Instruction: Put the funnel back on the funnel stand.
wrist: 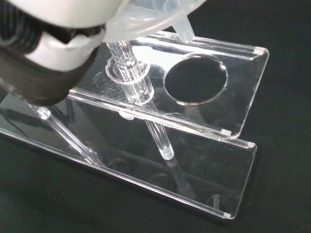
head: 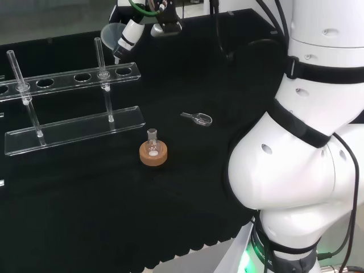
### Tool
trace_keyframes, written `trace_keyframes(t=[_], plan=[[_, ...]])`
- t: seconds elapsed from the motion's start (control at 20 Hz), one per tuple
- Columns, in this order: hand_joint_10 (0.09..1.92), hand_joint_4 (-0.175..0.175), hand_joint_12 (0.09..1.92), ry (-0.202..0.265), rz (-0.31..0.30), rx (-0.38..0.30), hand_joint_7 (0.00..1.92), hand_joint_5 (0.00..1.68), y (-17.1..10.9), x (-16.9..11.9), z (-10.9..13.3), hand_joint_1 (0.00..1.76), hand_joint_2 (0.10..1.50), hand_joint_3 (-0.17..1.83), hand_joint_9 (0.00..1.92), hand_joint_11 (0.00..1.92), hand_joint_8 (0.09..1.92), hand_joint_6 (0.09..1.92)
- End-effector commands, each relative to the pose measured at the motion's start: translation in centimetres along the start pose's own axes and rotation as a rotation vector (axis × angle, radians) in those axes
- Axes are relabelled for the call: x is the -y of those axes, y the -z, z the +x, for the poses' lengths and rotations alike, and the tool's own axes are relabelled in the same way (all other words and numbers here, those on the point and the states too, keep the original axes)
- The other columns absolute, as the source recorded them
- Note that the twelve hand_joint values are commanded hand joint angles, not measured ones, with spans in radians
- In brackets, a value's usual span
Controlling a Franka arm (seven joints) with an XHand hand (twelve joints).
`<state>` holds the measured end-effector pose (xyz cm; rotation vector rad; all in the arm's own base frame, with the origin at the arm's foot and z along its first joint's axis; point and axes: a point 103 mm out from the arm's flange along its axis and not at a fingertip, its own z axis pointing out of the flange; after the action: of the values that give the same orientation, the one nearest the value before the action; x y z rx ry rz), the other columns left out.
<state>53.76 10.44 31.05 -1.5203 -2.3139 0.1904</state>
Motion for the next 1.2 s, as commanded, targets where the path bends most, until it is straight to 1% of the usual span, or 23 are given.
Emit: trace_keyframes(t=[0.05,0.35,0.65,0.85,1.0,1.2], plan=[[0.59,0.032,1.39,-0.008,0.014,0.009,1.14,0.77,0.2,1.0,-0.2,0.93,0.52,0.56,0.63,0.0,0.44,0.56],[0.59,0.029,1.38,-0.025,0.049,0.006,1.14,0.77,-1.4,1.7,-0.8,0.93,0.52,0.56,0.63,0.0,0.44,0.56],[0.59,0.027,1.37,-0.023,0.077,0.004,1.13,0.76,-2.7,1.1,-1.1,0.92,0.52,0.57,0.63,0.0,0.44,0.56],[0.59,0.026,1.37,-0.016,0.103,0.0,1.13,0.76,-3.7,0.2,-1.1,0.92,0.52,0.57,0.63,0.0,0.44,0.57],[0.59,0.025,1.34,-0.013,0.123,0.005,1.13,0.76,-4.1,-1.0,-1.0,0.92,0.52,0.57,0.63,0.0,0.44,0.57],[0.59,0.025,1.34,-0.015,0.165,0.028,1.13,0.76,-4.2,-2.6,-1.1,0.92,0.52,0.57,0.63,0.0,0.44,0.57]])
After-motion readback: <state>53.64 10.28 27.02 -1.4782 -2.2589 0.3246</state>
